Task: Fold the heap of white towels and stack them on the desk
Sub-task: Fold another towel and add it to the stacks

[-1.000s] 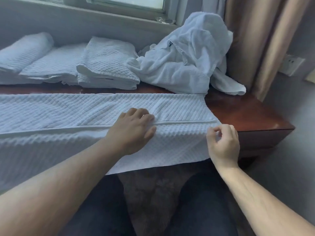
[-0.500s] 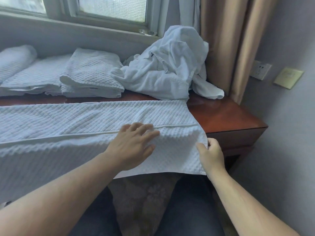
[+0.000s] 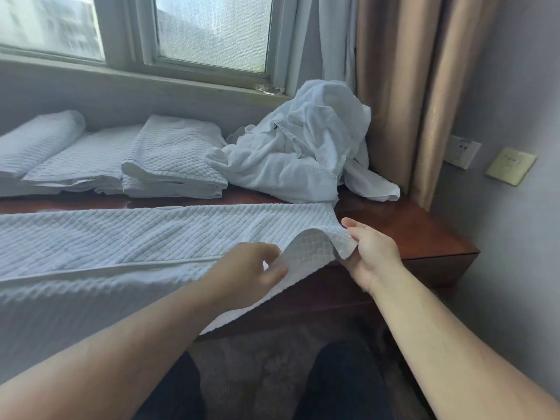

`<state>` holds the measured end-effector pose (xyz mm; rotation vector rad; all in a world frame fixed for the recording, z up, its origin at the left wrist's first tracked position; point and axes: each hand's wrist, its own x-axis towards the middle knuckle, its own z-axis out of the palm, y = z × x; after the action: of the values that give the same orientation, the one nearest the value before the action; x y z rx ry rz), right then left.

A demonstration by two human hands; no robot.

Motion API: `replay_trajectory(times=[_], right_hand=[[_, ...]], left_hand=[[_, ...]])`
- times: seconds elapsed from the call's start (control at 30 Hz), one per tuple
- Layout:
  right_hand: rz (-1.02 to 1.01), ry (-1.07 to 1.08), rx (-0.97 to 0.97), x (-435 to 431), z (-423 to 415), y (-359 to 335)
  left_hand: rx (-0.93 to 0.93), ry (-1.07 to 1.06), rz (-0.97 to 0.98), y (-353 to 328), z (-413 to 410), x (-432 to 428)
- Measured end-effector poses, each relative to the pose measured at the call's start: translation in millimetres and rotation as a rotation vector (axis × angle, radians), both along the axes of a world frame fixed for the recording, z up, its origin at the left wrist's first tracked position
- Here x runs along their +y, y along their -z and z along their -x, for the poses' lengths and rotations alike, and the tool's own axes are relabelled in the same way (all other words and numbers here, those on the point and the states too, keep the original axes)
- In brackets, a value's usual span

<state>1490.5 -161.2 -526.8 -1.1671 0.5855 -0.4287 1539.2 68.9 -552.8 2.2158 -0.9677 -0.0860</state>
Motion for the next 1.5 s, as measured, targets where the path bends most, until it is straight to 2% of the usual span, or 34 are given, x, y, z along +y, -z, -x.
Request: replay_trajectory(times=[0.13,0.27,0.33,0.43,0.5,0.67,0.77,0.83,0.9,0.97,1.17,1.3,1.4,1.43,1.5], right_hand=[[0.515,-0.027,0.144,-4,0,-1],[1.096,-0.081,0.118,-7,8,4],[1.340,-0.197,0.132,-8,10,10],[1.636,-0.295,0.157,-4,0,19],[1.735,-0.228,0.122,2,-12,23],[1.771,0.072,-0.147,-1,-41,28],[1.691,0.112,-0.266,-10,-58,24],[1.550,0.071,-0.229,-18,-71,18],[1.398,0.020,-0.115,-27,-85,15],[1.329,-0.037,-0.004,-35,-99,13],[1.349,-0.162,0.299,-41,-133,11],[1.385,-0.133,0.430,-34,-135,23],[1.567,-0.026,0.445,-22,-131,22],[1.620,-0.005,0.383,-13,-130,19],[1.637,-0.029,0.083,19,-127,11]], left_hand=[[0.128,-0.145,-0.014,-9,-20,0],[0.058,-0.182,-0.021,-24,-38,-3],[0.018,-0.180,-0.050,-31,-47,-7],[-0.031,-0.182,-0.091,-43,-61,-14],[-0.048,-0.193,-0.144,-50,-70,-18],[-0.098,-0.185,-0.277,-58,-94,-22],[-0.126,-0.165,-0.343,-58,-108,-24],[-0.134,-0.146,-0.366,-56,-117,-25],[-0.144,-0.134,-0.376,-51,-127,-26],[-0.147,-0.121,-0.369,-46,-135,-28],[0.031,-0.135,-0.342,-36,-146,-31],[0.095,-0.191,-0.261,-24,-140,-15],[0.139,-0.215,-0.258,-18,-128,19],[0.134,-0.227,-0.274,-18,-123,34],[0.102,-0.267,-0.268,-18,-118,61]])
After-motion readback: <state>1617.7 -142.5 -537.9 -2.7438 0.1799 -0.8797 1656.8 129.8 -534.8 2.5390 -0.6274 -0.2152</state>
